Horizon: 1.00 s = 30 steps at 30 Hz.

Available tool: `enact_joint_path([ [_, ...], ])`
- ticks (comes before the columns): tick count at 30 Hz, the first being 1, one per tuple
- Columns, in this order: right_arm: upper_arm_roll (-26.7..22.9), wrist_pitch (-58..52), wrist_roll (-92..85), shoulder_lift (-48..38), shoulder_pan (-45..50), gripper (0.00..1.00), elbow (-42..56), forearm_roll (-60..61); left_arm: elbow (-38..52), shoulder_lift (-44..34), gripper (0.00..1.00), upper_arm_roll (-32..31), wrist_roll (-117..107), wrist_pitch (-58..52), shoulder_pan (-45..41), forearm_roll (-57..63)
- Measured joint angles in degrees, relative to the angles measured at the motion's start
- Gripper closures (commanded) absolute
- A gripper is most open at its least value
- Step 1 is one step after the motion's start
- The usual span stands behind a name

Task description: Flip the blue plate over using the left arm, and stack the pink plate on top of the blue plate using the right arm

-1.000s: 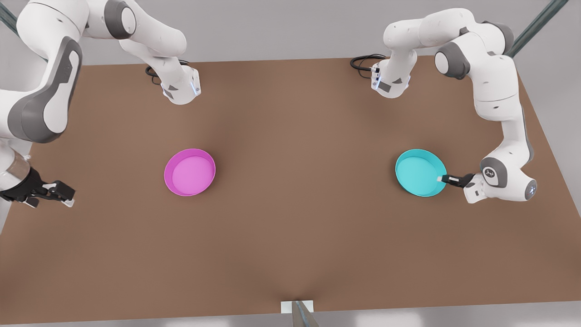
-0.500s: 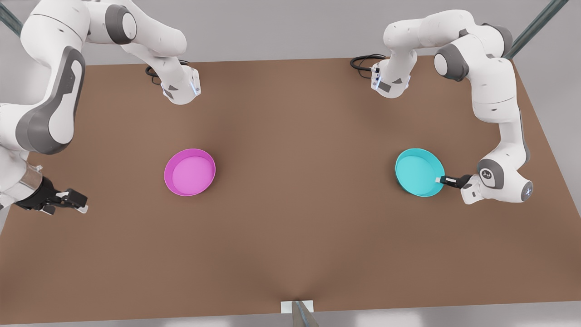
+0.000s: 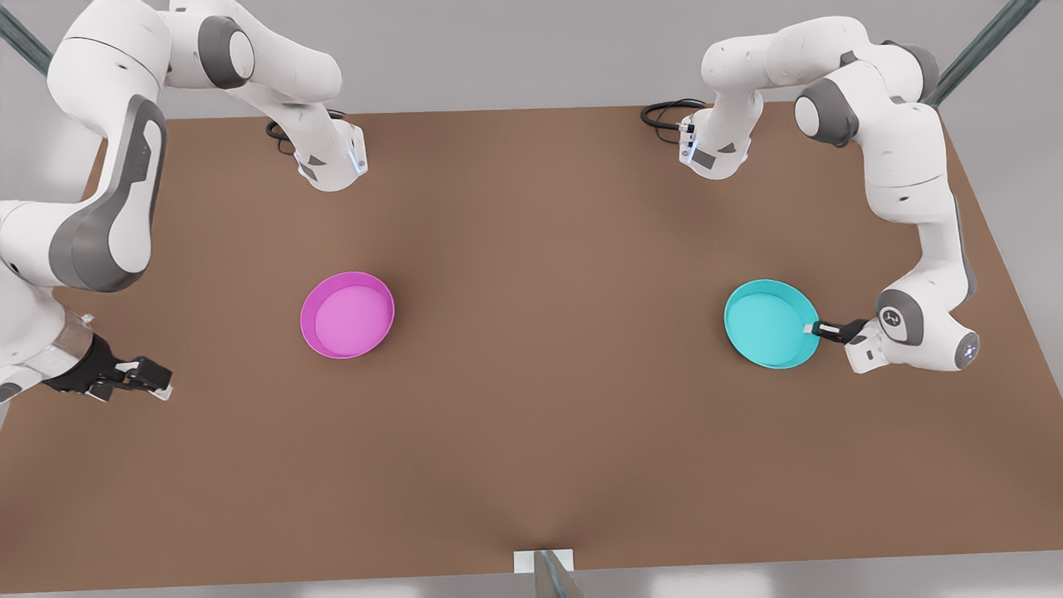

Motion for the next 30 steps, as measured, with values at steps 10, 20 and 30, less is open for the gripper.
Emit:
enact_joint_path([
  [10,0.05,0.51,0.14,0.09,-0.51,0.0,-0.02,0.09,1.32,-2.18,0.79,-0.74,-5.96,-1.77,-0.07,-2.14],
  [20,0.09,1.18,0.1,0.26,-0.35,0.0,0.01,0.09,7.94,-3.95,0.79,-1.76,-15.27,-10.24,-2.02,-2.62],
  [30,0.18,1.67,0.08,0.88,-0.34,0.0,-0.02,-0.26,9.94,-5.65,0.79,-1.38,-24.81,-11.08,-9.98,4.11],
])
